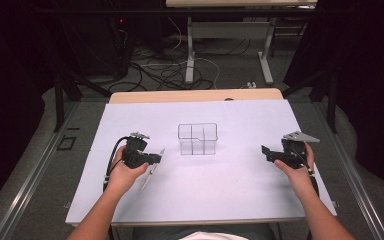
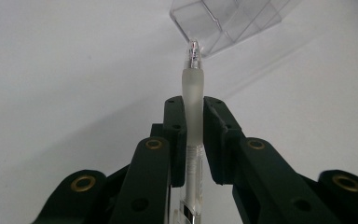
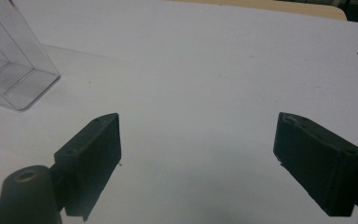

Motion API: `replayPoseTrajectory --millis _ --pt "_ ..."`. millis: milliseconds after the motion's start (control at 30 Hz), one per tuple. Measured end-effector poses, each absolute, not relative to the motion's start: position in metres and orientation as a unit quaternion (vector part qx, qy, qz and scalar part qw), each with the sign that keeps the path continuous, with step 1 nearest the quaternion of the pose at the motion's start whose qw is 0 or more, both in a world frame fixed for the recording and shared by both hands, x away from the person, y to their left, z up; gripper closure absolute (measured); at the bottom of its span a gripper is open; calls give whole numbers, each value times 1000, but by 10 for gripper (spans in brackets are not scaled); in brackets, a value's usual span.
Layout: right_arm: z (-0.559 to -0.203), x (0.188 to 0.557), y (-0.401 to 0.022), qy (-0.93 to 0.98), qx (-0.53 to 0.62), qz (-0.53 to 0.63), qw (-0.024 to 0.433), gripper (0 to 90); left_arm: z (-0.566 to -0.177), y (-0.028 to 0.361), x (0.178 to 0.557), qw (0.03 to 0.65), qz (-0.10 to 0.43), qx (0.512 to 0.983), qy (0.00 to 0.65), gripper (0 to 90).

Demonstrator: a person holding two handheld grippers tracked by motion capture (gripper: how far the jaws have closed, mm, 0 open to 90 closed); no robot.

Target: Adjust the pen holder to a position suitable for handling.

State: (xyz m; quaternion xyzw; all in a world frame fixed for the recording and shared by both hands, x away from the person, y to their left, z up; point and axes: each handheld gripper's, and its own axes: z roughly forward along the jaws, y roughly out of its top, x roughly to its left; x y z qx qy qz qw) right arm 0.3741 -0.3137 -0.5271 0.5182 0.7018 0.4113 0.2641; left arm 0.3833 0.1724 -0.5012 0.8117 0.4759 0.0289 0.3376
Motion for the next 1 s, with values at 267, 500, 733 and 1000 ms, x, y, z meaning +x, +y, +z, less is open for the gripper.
replayPoseTrajectory --millis 267,500,733,1000 --pt "-527 374 -314 702 519 411 265 145 -501 177 384 382 58 788 479 800" --pt "-527 374 -314 700 521 413 263 145 -503 185 384 431 77 749 497 800" --pt "-528 374 -313 703 517 411 264 145 -500 189 382 456 99 728 502 800" --pt "-527 373 -314 702 517 411 266 145 -490 189 379 483 126 715 489 800"
